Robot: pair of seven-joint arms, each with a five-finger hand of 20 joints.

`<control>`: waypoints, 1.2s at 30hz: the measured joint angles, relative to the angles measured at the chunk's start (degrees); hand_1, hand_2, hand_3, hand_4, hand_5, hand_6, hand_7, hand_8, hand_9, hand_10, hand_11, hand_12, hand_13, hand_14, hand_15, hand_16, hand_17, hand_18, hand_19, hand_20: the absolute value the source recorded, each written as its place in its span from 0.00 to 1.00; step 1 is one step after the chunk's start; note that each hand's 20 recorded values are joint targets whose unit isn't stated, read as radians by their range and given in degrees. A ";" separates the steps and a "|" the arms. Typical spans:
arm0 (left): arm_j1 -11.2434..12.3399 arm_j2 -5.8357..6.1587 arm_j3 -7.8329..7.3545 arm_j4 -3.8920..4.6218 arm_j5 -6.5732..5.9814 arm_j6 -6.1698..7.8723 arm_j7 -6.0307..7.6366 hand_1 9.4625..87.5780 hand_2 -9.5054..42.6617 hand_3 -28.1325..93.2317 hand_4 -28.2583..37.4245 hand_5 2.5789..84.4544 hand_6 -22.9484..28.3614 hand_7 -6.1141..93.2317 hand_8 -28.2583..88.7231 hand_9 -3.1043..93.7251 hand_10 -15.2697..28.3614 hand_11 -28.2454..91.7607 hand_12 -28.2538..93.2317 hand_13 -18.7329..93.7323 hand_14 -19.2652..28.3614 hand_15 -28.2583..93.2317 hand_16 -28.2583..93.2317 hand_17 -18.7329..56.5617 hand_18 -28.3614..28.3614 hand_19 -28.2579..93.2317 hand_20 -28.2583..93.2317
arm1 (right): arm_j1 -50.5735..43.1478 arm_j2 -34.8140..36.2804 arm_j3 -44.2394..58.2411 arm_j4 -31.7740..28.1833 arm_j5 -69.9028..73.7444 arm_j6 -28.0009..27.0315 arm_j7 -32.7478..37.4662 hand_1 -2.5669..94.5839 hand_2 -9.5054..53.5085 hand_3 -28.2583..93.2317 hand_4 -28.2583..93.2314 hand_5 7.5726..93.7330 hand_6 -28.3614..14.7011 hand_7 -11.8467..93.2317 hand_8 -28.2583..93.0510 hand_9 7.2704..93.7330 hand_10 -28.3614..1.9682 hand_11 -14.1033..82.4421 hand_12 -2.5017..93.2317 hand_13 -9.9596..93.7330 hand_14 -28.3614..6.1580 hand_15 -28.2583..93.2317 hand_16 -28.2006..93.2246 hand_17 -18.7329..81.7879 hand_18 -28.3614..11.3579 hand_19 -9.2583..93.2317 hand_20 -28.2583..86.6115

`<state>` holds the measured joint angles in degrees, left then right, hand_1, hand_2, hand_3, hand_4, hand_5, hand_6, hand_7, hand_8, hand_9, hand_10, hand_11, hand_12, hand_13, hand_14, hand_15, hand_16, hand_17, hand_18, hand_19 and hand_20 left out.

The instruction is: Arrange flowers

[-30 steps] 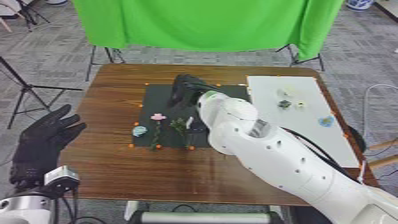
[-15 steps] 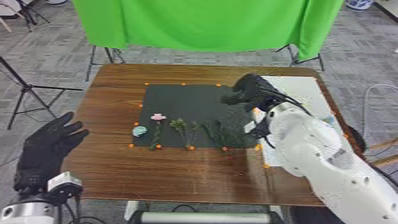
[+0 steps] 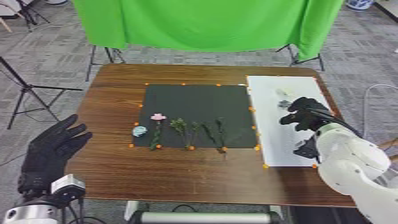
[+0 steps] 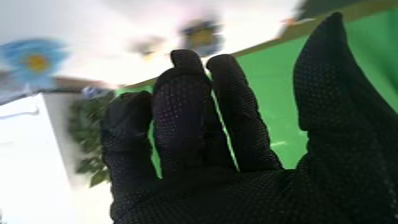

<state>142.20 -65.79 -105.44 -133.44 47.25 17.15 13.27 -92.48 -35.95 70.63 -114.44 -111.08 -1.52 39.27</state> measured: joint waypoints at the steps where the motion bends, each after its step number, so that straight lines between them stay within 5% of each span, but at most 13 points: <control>1: 0.02 0.00 0.10 0.00 -0.01 0.09 0.08 0.20 0.25 0.92 0.15 0.49 0.67 0.22 0.16 0.44 0.81 0.47 0.31 0.44 0.98 0.67 0.15 0.19 0.95 0.79 0.19 | -0.08 0.90 -0.13 0.52 -0.36 0.22 0.42 0.34 0.00 0.96 0.00 0.47 0.52 0.33 0.10 0.46 0.34 0.40 0.16 0.69 0.59 0.97 0.29 0.46 0.17 1.00 0.66; 18: 0.06 0.77 0.94 0.05 -0.14 0.72 0.93 0.20 0.25 0.92 0.15 0.49 0.67 0.21 0.16 0.44 0.81 0.47 0.31 0.44 0.98 0.67 0.15 0.19 0.95 0.80 0.18 | 5.09 8.45 -4.50 8.89 0.80 3.69 7.69 0.34 0.00 0.97 0.00 0.45 0.54 0.33 0.10 0.41 0.30 0.38 0.16 0.65 0.57 0.97 0.27 0.45 0.18 1.00 0.65; 29: -0.25 1.66 1.94 0.12 -0.82 2.05 2.92 0.21 0.25 0.92 0.15 0.49 0.68 0.21 0.16 0.44 0.81 0.47 0.31 0.44 0.98 0.67 0.15 0.19 0.95 0.79 0.18 | 9.06 5.25 -5.41 12.02 6.28 -3.00 9.66 0.34 0.00 0.97 0.00 0.42 0.54 0.32 0.10 0.39 0.32 0.35 0.16 0.65 0.54 0.96 0.27 0.45 0.16 1.00 0.64; 36: -0.85 1.72 1.98 0.12 -0.82 2.06 2.96 0.21 0.25 0.92 0.15 0.49 0.67 0.22 0.16 0.44 0.81 0.47 0.31 0.44 0.98 0.67 0.15 0.19 0.95 0.79 0.17 | 10.07 4.20 -5.43 12.42 7.67 -4.20 10.87 0.36 0.01 0.98 0.00 0.46 0.56 0.32 0.10 0.46 0.35 0.36 0.16 0.68 0.52 0.94 0.27 0.46 0.14 1.00 0.62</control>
<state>141.35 -64.07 -103.47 -133.32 46.43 19.21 16.23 -82.42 -31.75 65.20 -102.02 -103.41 -5.73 50.14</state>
